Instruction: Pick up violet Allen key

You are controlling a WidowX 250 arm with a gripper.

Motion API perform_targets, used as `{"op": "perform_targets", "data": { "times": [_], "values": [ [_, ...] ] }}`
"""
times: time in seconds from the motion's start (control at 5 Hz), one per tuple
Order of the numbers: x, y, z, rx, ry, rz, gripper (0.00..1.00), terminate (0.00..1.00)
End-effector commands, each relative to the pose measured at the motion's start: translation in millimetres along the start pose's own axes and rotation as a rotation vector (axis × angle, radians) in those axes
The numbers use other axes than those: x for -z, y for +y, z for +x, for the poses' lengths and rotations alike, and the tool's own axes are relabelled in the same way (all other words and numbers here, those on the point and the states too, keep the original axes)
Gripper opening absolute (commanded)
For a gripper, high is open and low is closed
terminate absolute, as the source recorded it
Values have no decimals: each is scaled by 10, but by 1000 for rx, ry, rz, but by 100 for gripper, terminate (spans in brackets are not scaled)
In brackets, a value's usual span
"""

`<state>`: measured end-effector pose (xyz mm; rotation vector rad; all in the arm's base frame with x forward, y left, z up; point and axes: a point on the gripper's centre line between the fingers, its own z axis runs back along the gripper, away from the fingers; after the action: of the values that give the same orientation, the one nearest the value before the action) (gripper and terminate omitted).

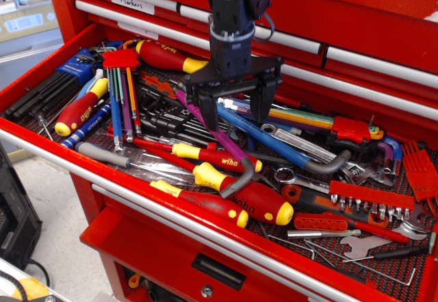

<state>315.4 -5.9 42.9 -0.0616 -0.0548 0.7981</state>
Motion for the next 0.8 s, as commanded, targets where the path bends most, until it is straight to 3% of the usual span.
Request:
{"op": "perform_targets", "data": {
  "times": [0.0,0.2,0.4,0.6],
  "values": [
    [192,39,154,56,22,-42,100,0],
    [300,121,210,87,65,-47,100,0],
    [422,99,246,65,107,-55,0,0],
    [336,88,223,65,111,-36,0,0]
  ]
}}
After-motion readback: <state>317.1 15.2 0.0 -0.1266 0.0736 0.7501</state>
